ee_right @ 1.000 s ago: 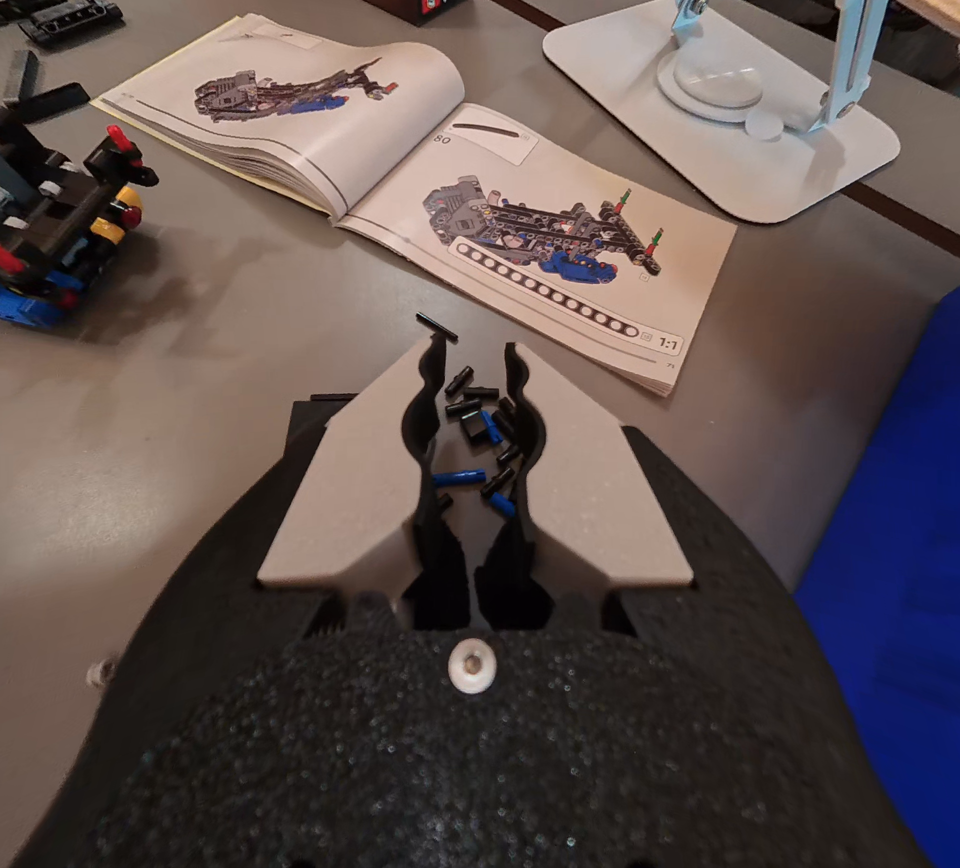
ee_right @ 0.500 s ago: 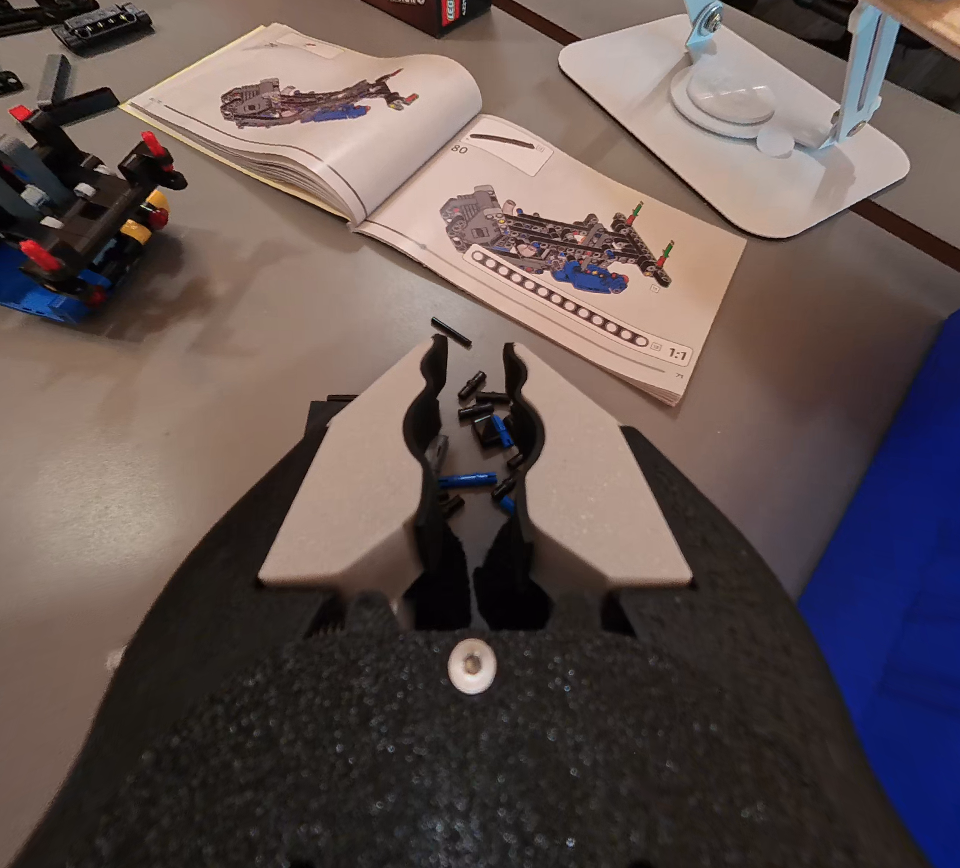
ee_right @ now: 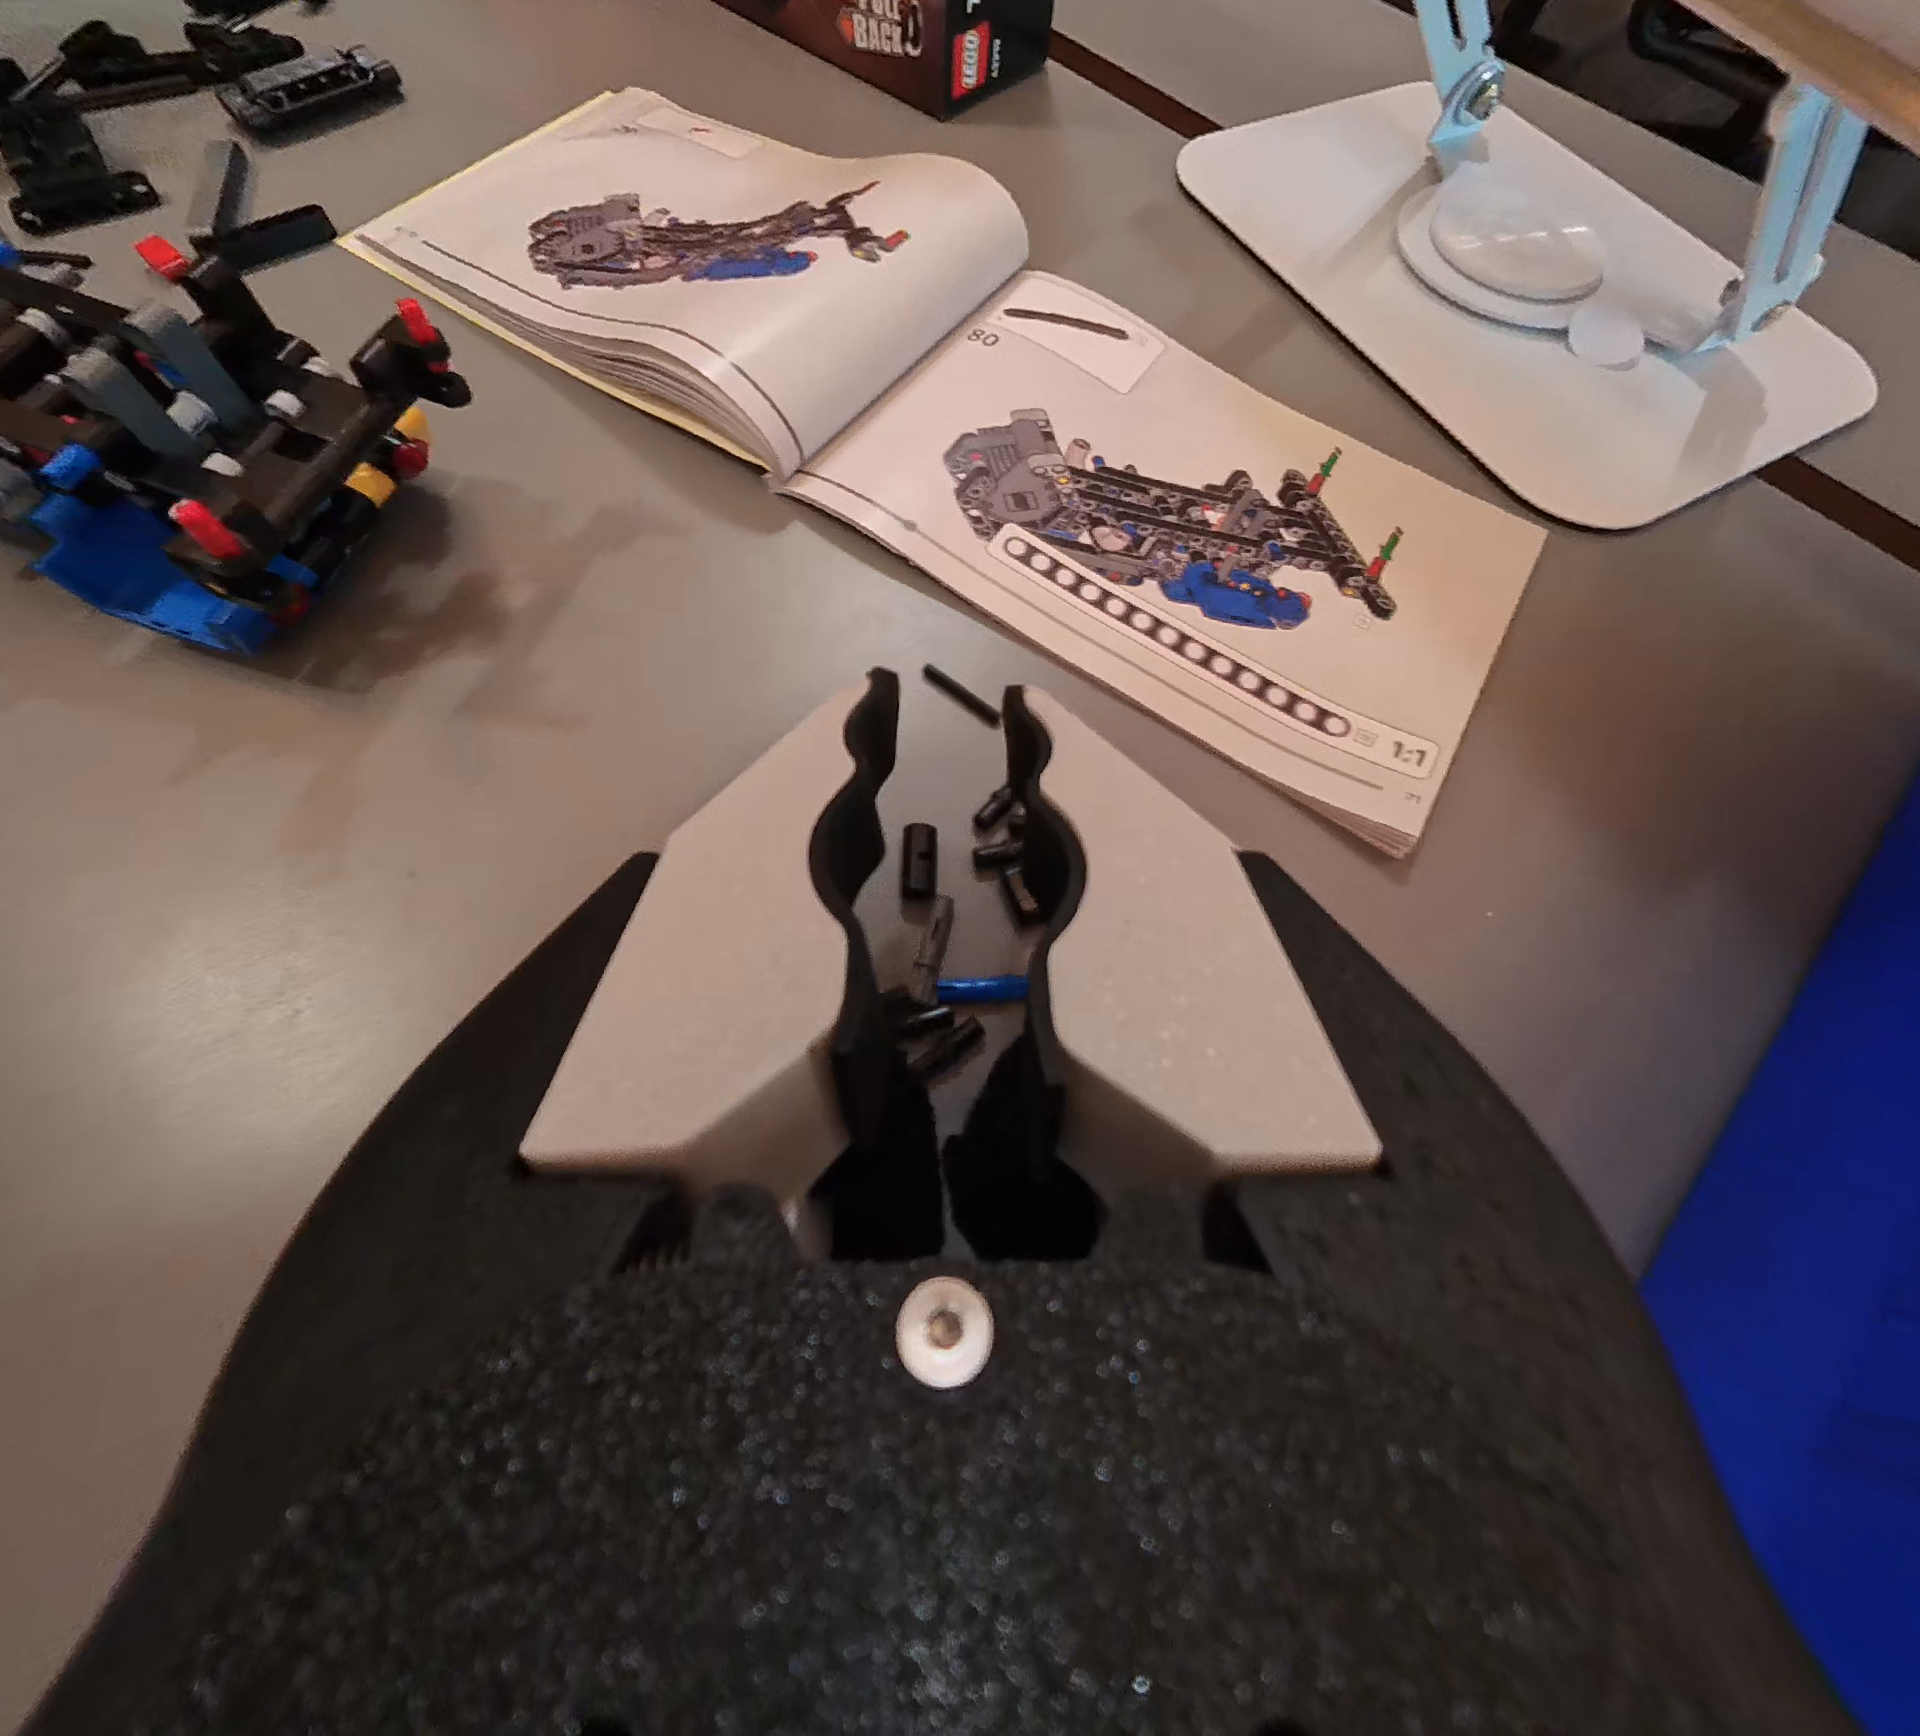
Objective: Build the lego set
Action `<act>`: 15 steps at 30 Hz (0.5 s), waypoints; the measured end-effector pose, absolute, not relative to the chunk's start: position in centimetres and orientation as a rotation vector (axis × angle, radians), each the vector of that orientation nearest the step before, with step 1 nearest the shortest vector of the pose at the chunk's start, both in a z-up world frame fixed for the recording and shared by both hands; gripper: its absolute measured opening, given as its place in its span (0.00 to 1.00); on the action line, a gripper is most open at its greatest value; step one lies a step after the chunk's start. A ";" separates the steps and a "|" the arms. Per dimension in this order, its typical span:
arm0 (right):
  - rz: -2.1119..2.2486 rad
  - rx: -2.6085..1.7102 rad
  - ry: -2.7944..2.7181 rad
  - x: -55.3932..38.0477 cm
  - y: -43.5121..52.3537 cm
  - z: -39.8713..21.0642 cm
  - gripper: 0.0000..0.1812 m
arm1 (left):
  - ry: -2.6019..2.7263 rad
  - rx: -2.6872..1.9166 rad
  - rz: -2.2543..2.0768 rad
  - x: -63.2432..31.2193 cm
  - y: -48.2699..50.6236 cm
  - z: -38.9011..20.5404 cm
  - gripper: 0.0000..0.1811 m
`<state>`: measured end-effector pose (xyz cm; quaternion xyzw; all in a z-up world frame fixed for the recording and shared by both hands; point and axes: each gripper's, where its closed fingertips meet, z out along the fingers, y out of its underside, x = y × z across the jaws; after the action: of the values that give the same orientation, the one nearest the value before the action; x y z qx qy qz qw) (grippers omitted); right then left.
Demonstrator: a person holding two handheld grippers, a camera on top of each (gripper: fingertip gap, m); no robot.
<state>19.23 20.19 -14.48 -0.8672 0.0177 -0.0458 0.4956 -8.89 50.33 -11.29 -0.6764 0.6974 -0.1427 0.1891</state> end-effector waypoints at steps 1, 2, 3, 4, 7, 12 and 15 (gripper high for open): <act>-0.120 -2.103 0.026 19.0 20.3 -14.4 0.11 | 2.007 -1.821 -0.484 -6.6 48.8 -9.5 0.03; -0.132 -2.100 0.010 18.7 20.3 -14.3 0.11 | 2.066 -1.747 -0.571 -4.0 46.9 -8.0 0.03; -0.140 -2.097 -0.003 18.4 20.4 -14.2 0.11 | 2.131 -1.674 -0.663 -1.4 44.8 -6.8 0.03; -0.142 -2.094 -0.017 18.1 20.4 -14.1 0.11 | 2.205 -1.614 -0.742 1.3 42.7 -6.0 0.03; -0.169 -2.092 -0.042 17.7 20.4 -14.0 0.10 | 2.438 -1.515 -0.858 8.6 36.4 -6.3 0.03; -0.191 -2.085 -0.068 17.4 20.4 -14.0 0.08 | 2.714 -1.332 -0.608 18.8 30.3 -12.1 0.03; -0.178 -2.098 -0.069 17.2 20.6 -14.5 0.08 | 2.825 -1.330 -0.550 22.2 26.8 -15.0 0.03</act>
<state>17.17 20.57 -14.52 -0.8655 -0.0286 -0.0735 0.4946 22.17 26.80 -15.05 -0.4193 0.8910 -0.1733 -0.0145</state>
